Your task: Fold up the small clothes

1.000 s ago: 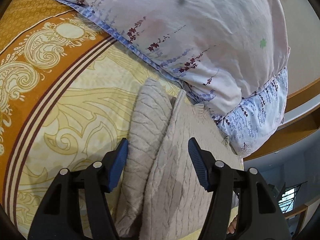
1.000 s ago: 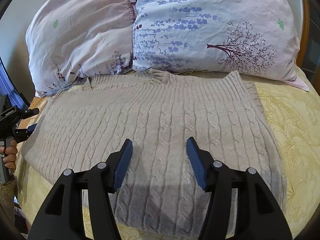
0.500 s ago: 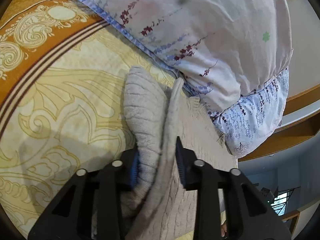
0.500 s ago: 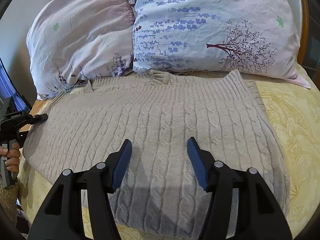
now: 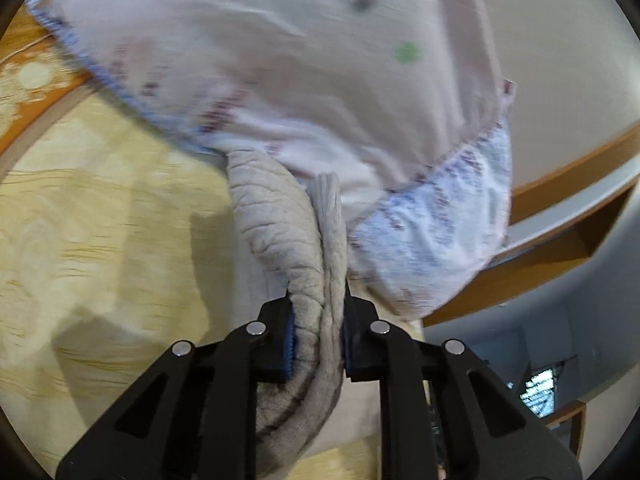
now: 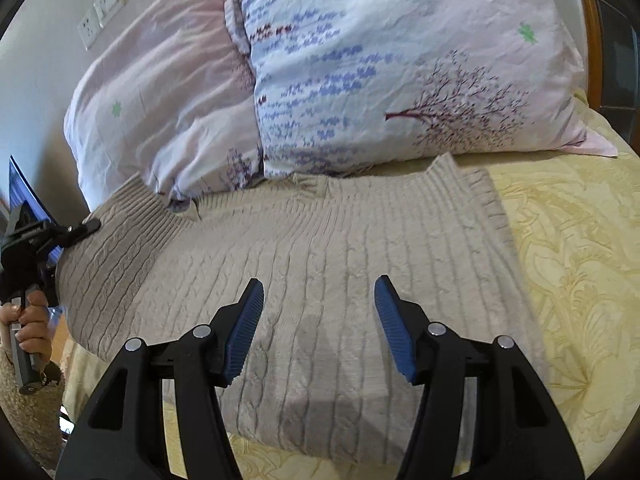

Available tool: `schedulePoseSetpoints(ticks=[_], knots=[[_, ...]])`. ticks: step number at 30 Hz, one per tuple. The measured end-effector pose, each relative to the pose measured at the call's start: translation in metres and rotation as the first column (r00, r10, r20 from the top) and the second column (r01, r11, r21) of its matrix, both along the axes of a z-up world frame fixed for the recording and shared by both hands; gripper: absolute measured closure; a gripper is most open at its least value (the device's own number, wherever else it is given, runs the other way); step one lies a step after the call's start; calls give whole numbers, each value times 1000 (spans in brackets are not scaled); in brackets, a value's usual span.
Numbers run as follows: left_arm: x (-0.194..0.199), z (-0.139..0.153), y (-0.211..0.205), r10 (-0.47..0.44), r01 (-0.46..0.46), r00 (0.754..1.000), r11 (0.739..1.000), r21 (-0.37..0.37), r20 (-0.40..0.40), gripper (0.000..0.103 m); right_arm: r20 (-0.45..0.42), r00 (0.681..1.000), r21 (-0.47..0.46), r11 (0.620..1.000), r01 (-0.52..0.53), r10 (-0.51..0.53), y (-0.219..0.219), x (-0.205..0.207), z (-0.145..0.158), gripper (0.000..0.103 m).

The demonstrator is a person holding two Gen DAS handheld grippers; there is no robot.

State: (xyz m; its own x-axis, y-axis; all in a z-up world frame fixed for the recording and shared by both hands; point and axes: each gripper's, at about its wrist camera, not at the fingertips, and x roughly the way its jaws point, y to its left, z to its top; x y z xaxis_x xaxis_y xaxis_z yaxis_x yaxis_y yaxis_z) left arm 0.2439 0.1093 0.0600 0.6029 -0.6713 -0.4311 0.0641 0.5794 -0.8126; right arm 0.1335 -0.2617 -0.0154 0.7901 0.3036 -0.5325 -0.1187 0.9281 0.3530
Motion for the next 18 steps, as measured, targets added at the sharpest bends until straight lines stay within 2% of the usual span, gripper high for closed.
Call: schedulePoseSetpoints(ticks=[4, 8, 12, 16, 18], knots=[[4, 16, -45, -72, 74, 996, 997, -35, 42, 87, 31, 999, 21, 1000, 11, -12, -14, -6, 7, 43], [10, 18, -103, -153, 157, 987, 986, -65, 54, 87, 41, 998, 35, 999, 40, -41, -33, -12, 8, 43], [11, 1, -156, -218, 219, 976, 974, -60, 26, 88, 32, 996, 53, 995, 86, -87, -53, -18, 4, 43], [14, -33, -211, -302, 301, 950, 953, -25, -75, 84, 8, 991, 101, 986, 133, -135, -78, -20, -2, 43], [11, -39, -219, -357, 351, 931, 933, -81, -74, 86, 0, 989, 123, 982, 144, -145, -86, -22, -2, 43]])
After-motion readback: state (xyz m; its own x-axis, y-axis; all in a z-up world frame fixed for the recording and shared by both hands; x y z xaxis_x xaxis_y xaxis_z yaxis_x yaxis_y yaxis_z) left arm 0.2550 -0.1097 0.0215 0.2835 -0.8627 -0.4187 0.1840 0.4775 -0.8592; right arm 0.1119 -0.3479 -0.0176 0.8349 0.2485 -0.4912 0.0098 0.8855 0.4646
